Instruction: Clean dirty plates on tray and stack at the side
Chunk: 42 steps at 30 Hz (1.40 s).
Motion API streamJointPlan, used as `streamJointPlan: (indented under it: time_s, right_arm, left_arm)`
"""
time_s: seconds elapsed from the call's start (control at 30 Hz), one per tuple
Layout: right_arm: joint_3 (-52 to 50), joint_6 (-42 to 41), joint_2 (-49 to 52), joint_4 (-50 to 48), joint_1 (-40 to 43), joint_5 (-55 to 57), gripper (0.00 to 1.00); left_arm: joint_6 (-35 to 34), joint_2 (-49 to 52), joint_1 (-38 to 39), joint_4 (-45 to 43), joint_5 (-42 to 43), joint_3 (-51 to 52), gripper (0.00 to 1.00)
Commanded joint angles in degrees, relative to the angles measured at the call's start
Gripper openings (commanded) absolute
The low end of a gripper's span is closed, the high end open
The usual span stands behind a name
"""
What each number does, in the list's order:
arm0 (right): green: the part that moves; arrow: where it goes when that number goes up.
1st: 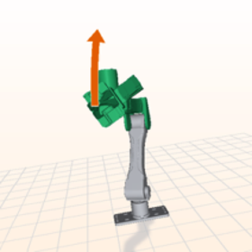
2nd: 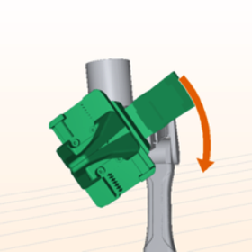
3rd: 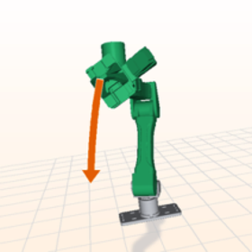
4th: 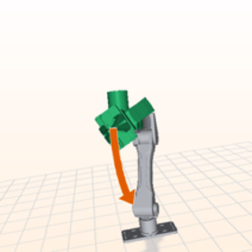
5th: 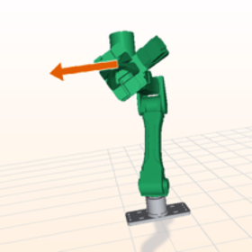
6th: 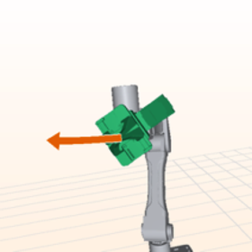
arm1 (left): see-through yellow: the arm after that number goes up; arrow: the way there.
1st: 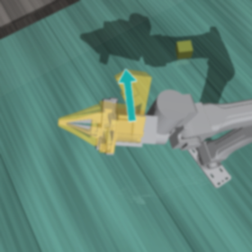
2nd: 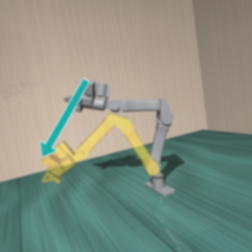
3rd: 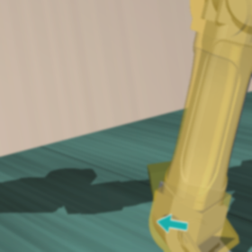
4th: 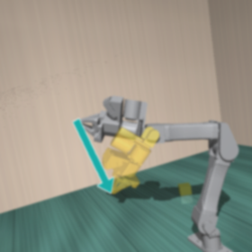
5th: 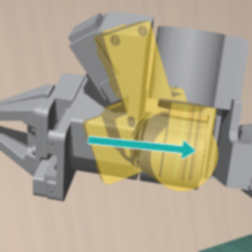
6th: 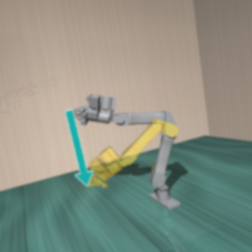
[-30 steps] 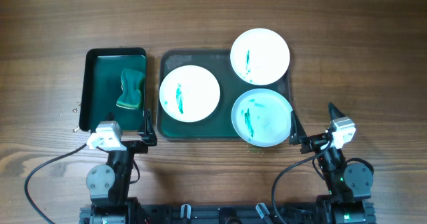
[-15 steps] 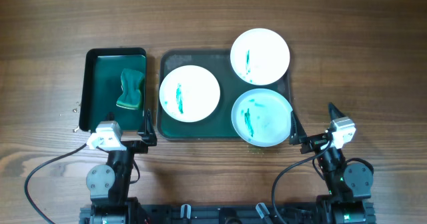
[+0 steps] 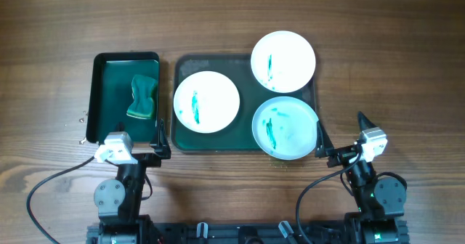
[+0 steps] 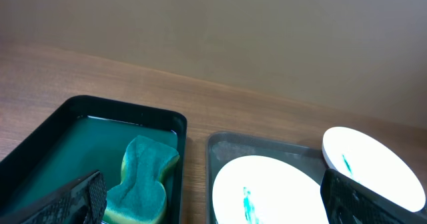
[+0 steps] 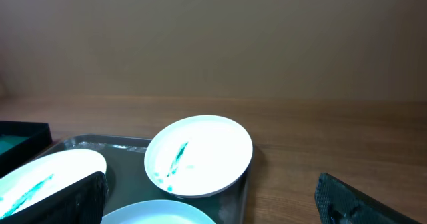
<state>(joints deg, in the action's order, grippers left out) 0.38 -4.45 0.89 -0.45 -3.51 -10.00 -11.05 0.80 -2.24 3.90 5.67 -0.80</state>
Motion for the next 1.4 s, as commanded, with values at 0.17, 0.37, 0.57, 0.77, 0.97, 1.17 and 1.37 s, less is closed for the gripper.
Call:
streamJointPlan:
  time_s: [0.17, 0.37, 0.57, 0.77, 0.97, 1.17, 1.37]
  right_arm:
    - [-0.07, -0.46, -0.24, -0.28, -0.24, 0.22, 1.00]
    - [0.59, -0.04, 0.31, -0.28, -0.24, -2.01, 1.00]
    - [4.57, -0.07, 5.46, -0.33, -0.24, -5.16, 1.00]
    - [11.23, -0.04, 15.13, -0.15, -0.24, -5.81, 1.00]
    - [22.12, -0.04, 28.24, 3.08, -0.24, -10.19, 1.00]
    - [37.18, 0.11, 42.99, 14.53, -0.24, -14.14, 0.99]
    - [57.72, 3.21, 60.43, 34.67, -0.24, -14.51, 1.00]
  left_arm:
    - [0.26, -0.52, 0.26, -0.04, 0.76, 0.44, 1.00]
    - [-1.42, -0.42, 0.20, -0.57, 0.72, -0.26, 1.00]
    - [-1.38, 2.86, 0.20, 3.19, 0.72, -5.88, 1.00]
    - [-1.38, 11.50, 0.22, 7.65, 0.92, -13.25, 1.00]
    - [-1.18, 22.80, 0.22, 13.84, 2.03, -23.58, 1.00]
    - [1.86, 37.42, 0.13, 26.91, 2.58, -39.43, 1.00]
    - [3.39, 57.79, -0.28, 46.36, 2.29, -60.89, 1.00]
